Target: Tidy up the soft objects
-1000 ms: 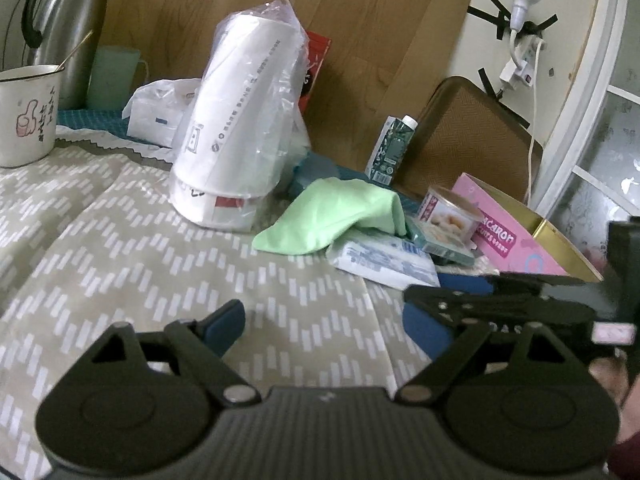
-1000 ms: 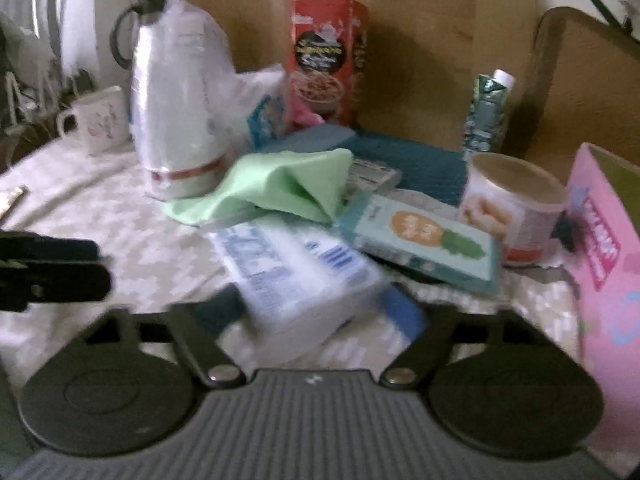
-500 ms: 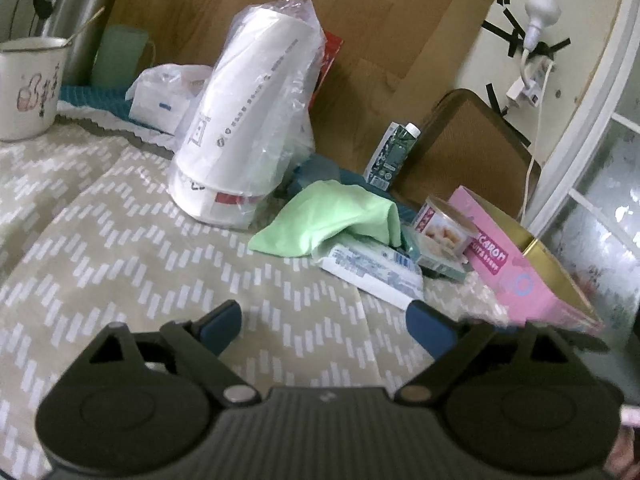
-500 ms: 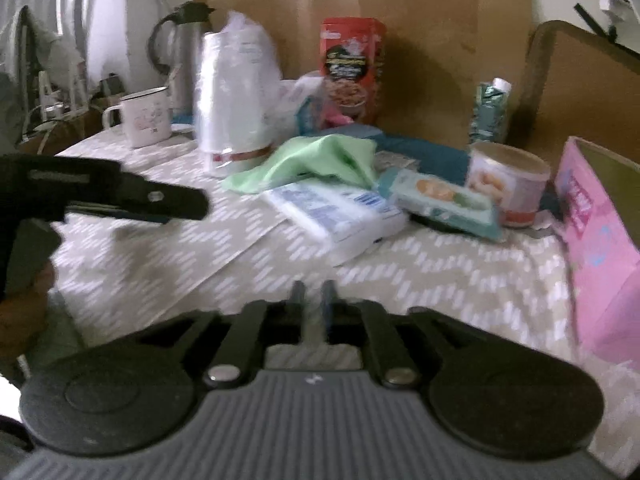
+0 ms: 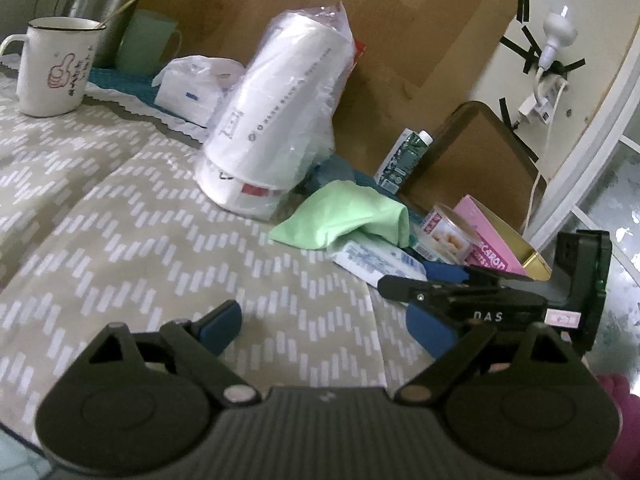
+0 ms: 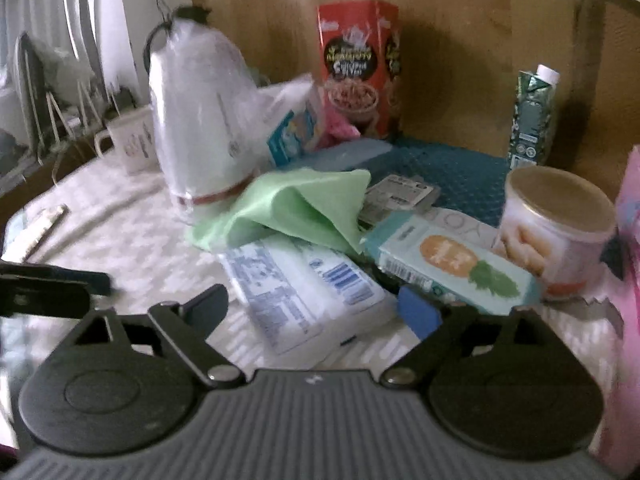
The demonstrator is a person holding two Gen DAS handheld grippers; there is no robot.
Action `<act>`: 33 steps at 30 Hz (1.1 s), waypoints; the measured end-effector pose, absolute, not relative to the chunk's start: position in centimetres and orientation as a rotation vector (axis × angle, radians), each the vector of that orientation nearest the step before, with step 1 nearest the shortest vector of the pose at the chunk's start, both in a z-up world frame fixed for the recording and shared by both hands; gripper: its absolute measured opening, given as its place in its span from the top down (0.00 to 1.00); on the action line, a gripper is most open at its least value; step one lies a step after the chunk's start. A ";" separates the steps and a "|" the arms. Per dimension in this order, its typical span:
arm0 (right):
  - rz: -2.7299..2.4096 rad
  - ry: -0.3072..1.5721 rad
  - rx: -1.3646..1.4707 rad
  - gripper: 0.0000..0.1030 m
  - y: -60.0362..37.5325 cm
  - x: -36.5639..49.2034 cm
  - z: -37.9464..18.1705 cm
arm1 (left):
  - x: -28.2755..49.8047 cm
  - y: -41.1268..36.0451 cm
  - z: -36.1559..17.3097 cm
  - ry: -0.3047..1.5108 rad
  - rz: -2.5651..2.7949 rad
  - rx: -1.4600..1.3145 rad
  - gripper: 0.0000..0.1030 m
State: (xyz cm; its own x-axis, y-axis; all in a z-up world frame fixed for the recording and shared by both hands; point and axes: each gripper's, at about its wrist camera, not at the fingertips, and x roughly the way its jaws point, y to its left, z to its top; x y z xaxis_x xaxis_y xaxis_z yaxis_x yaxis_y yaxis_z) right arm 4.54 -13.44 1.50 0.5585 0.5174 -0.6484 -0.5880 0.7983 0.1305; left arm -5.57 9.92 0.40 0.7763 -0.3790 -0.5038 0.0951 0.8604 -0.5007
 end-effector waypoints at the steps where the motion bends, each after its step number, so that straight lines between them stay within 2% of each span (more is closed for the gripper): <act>1: 0.659 0.720 -0.119 0.08 -13.2 4.6 1.6 | -5.6 9.9 0.4 0.635 -0.265 -0.473 0.10; 4: 0.645 0.706 -0.187 0.17 -12.4 3.8 1.5 | -5.6 9.8 0.5 0.636 -0.264 -0.470 0.10; 9: 0.652 0.687 -0.210 0.19 -12.0 0.3 1.8 | -5.7 9.7 0.5 0.643 -0.273 -0.475 0.10; 19: 0.796 0.684 -0.178 0.17 -12.3 -8.5 1.8 | -6.6 8.9 0.5 0.685 -0.381 -0.473 0.10; 24: 0.694 0.621 -0.265 0.05 -12.7 -10.7 1.8 | -6.8 7.4 0.5 0.710 -0.447 -0.441 0.10; 33: 0.628 0.657 -0.164 0.06 -14.5 -11.9 1.5 | -7.1 7.3 0.5 0.733 -0.490 -0.463 0.08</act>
